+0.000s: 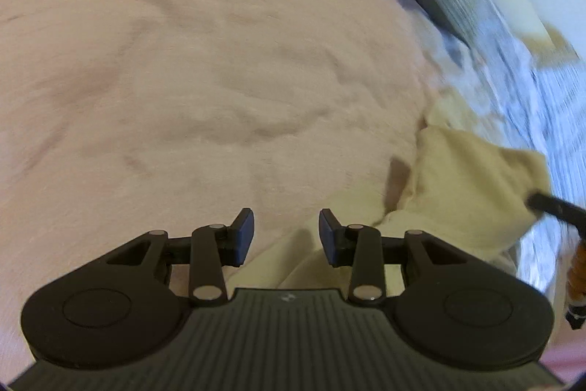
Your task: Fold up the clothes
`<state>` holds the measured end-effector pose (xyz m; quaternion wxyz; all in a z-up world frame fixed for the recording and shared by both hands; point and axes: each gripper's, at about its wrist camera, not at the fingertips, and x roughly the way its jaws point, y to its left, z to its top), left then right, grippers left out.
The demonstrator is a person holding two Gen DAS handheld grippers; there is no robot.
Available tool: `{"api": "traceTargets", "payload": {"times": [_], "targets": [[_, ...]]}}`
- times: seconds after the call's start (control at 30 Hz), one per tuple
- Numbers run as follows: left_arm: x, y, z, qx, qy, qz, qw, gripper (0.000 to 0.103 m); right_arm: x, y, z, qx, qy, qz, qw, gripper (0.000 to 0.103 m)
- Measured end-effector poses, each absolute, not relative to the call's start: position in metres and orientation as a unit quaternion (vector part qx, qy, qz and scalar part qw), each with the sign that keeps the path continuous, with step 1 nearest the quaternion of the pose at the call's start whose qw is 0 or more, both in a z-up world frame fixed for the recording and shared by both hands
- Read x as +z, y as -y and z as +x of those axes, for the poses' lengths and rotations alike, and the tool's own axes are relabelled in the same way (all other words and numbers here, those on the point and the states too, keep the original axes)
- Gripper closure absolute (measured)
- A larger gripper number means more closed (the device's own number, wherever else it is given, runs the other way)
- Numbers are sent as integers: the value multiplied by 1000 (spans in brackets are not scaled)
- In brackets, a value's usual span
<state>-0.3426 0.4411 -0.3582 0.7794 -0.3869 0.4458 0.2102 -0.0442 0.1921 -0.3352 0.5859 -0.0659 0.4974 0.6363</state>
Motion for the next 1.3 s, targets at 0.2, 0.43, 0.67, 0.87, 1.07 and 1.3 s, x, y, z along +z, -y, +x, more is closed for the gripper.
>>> {"api": "traceTargets", "payload": {"times": [0.2,0.43,0.67,0.87,1.07,1.3], "targets": [[-391,-425,-296,154,-522,-338,767,66,-334,-153,-47,629,-514,-50,581,96],[-334,-428,-361,242,-405,-361,805,103,-287,-200,-60,677,-422,-60,600,96],[-199,-499,-525,549,-250,-325,728,103,-226,-308,-97,737,-290,-34,610,96],[-210,-555,-624,714,-292,-380,511,89,-266,-426,-125,646,-390,-68,652,77],[-292,-502,-617,656,-374,-428,496,88,-296,-390,-123,592,-473,-59,650,61],[-330,-421,-528,503,-389,-463,617,88,-308,-253,-33,439,-536,-33,721,61]]}}
